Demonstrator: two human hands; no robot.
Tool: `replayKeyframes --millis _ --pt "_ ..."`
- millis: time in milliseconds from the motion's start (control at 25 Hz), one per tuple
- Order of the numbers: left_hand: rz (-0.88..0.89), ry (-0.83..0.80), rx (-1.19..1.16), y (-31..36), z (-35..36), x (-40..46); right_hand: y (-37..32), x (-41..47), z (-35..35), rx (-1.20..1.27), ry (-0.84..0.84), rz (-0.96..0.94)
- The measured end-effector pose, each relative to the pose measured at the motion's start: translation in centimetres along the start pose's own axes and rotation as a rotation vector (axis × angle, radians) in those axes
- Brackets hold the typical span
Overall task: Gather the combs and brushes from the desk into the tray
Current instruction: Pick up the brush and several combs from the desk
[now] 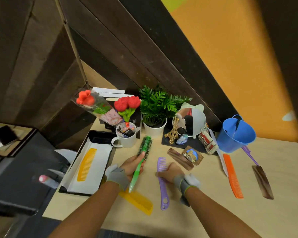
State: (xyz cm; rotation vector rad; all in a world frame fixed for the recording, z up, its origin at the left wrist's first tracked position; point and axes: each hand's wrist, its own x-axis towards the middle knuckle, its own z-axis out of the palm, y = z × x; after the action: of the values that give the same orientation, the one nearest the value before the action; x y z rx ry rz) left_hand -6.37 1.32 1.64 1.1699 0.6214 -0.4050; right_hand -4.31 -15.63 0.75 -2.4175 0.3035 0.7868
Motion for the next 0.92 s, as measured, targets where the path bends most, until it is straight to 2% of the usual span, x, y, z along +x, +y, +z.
replayKeyframes --millis 200,440,520,760,920 --pt "-0.005 0.013 0.009 -0.1 -0.9 -1.0 0.1 0.2 1.3 -0.066 0.104 0.003" --pt "-0.021 -0.02 -0.037 0.0 -2.0 -1.2 -0.1 0.0 1.4 -0.053 0.051 0.05" --pt "-0.019 -0.024 -0.03 -0.3 -2.1 -1.0 0.0 -0.1 1.3 0.076 0.033 0.026" --pt "-0.05 0.0 -0.024 -1.1 -2.4 -0.3 -0.5 -1.0 -0.5 0.815 -0.137 -0.033" --pt "-0.028 -0.062 -0.054 -1.0 -1.7 -0.5 -3.1 -2.4 -2.0 0.987 -0.222 -0.112"
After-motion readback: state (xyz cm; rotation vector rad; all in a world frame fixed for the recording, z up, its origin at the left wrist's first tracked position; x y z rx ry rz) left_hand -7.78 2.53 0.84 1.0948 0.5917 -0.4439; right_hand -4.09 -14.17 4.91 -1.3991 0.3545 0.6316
